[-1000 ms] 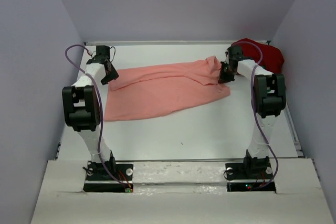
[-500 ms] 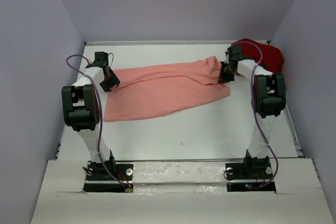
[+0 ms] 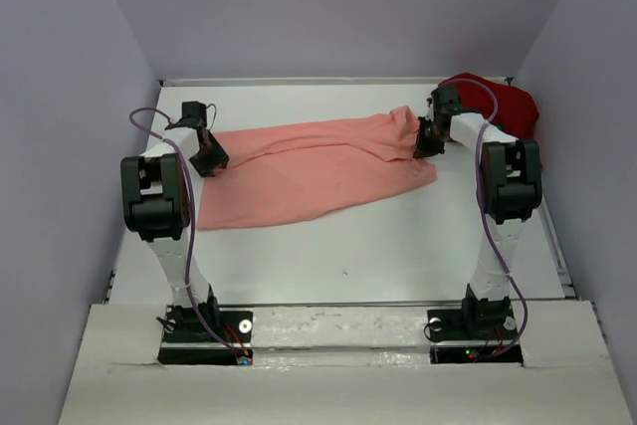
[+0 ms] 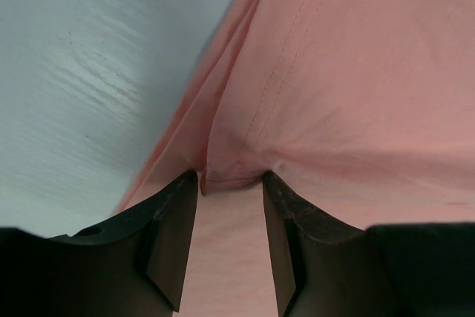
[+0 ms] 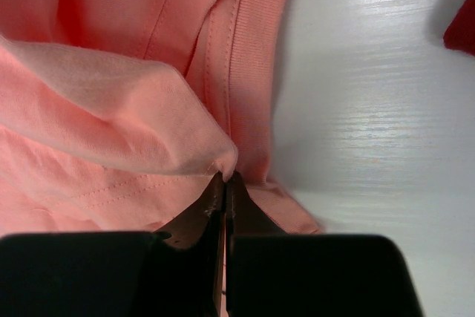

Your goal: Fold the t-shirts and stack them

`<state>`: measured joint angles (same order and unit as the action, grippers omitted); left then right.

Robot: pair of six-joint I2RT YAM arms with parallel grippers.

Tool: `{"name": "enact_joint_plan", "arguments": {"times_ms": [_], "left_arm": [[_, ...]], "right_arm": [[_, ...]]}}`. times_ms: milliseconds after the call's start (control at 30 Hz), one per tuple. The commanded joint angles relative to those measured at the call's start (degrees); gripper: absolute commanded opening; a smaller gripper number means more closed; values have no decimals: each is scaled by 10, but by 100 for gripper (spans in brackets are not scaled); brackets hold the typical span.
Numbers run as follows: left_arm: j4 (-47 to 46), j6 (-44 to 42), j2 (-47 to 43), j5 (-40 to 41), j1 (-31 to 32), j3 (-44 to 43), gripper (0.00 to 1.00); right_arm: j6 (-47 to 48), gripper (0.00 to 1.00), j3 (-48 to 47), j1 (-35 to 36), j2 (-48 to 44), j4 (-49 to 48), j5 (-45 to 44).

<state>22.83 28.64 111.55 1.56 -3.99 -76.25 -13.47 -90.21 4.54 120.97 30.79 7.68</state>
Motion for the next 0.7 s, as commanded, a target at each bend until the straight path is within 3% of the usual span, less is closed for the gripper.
{"name": "enact_joint_plan", "arguments": {"times_ms": [0,233,333,367,567,667], "left_arm": [[-1,2,21,-9,-8,-28,52],[7,5,11,4,-12,-41,40],[7,4,-2,5,-13,-37,25],[9,3,-6,10,-13,-36,16],[15,-2,-41,18,-13,-28,0],[15,-3,-65,22,-12,-21,0]], "right_arm": [[6,0,-9,7,-30,-6,4],[4,0,-9,7,-28,-6,9],[3,0,-9,7,-28,-6,12],[3,0,-8,7,-28,-6,7],[4,0,-7,12,-39,-4,-7],[6,0,-11,12,-43,2,-21]]}}
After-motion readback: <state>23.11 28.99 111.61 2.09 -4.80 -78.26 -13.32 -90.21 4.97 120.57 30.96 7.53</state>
